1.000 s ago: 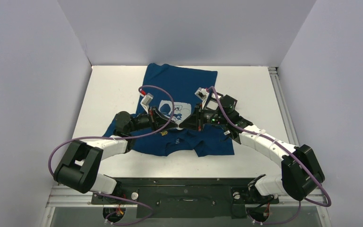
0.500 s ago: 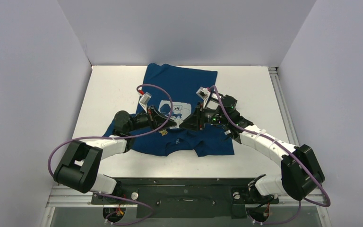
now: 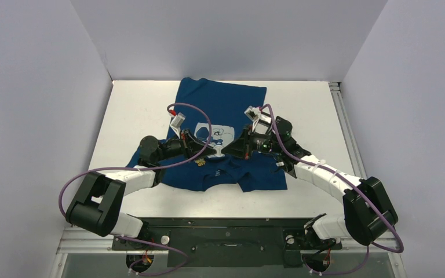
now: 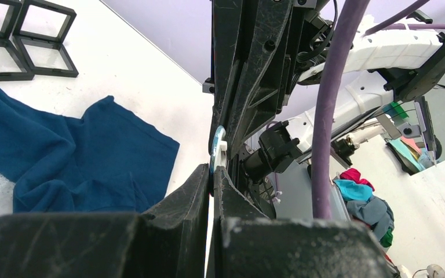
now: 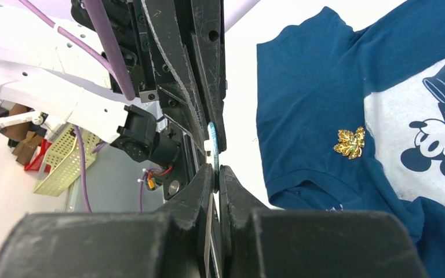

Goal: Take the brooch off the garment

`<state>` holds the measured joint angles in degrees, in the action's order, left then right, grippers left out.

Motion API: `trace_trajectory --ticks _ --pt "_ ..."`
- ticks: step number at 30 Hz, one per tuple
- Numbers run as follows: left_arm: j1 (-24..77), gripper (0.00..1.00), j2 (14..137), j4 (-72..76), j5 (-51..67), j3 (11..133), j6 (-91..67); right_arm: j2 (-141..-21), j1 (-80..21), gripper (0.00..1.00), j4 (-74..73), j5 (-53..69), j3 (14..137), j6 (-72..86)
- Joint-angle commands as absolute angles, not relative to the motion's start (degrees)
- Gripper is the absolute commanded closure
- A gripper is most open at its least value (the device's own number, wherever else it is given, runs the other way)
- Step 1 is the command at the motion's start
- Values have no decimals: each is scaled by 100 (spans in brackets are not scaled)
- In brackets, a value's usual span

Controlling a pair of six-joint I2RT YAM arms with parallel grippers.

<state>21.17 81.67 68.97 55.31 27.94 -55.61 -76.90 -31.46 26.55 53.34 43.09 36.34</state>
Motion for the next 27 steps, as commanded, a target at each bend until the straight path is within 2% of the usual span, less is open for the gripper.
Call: trace_trajectory --ticks 1,3,4,5,6,7,8,9,10,12,18,23,27 --pt "2092 100 8130 7224 5561 2865 -5603 -7604 -3111 100 3368 5488 4318 3793" --pt "2092 99 8143 7177 5568 2888 -5557 -7598 -3107 100 3351 5467 4304 3781" --pt "2085 86 8131 7063 5575 2903 -5483 -7586 -3095 100 3324 5458 4299 3731" --pt "2084 77 8122 7008 5583 2925 -5448 -7577 -3081 100 3206 5429 4303 3685" --pt "2072 60 8106 6896 5590 2935 -5363 -7554 -3044 100 3124 5413 4328 3549" --pt "2060 53 8100 6836 5590 2953 -5327 -7543 -3002 100 2864 5368 4373 3449" --pt "2029 40 8085 6719 5590 2962 -5252 -7506 -2963 100 2684 5343 4410 3143" --pt "2008 35 8077 6660 5596 2979 -5227 -7480 -2934 100 2183 5269 4511 2960" --pt "1948 16 8053 6545 5602 2988 -5172 -7427 -2913 100 1913 5210 4567 2485" --pt "1831 0 8016 6384 5625 3022 -5088 -7351 -2857 100 579 4896 4771 1645" --pt "1412 4 7789 5012 5597 3387 -4396 -7133 -2703 100 -1375 3835 5124 -301" --pt "1134 4 7655 2081 5394 4281 -2765 -7022 -2618 100 -1949 2629 5219 -1211" --pt "1095 4 7462 260 4393 4944 -1760 -7118 -2560 100 -1909 1222 5197 -1687"
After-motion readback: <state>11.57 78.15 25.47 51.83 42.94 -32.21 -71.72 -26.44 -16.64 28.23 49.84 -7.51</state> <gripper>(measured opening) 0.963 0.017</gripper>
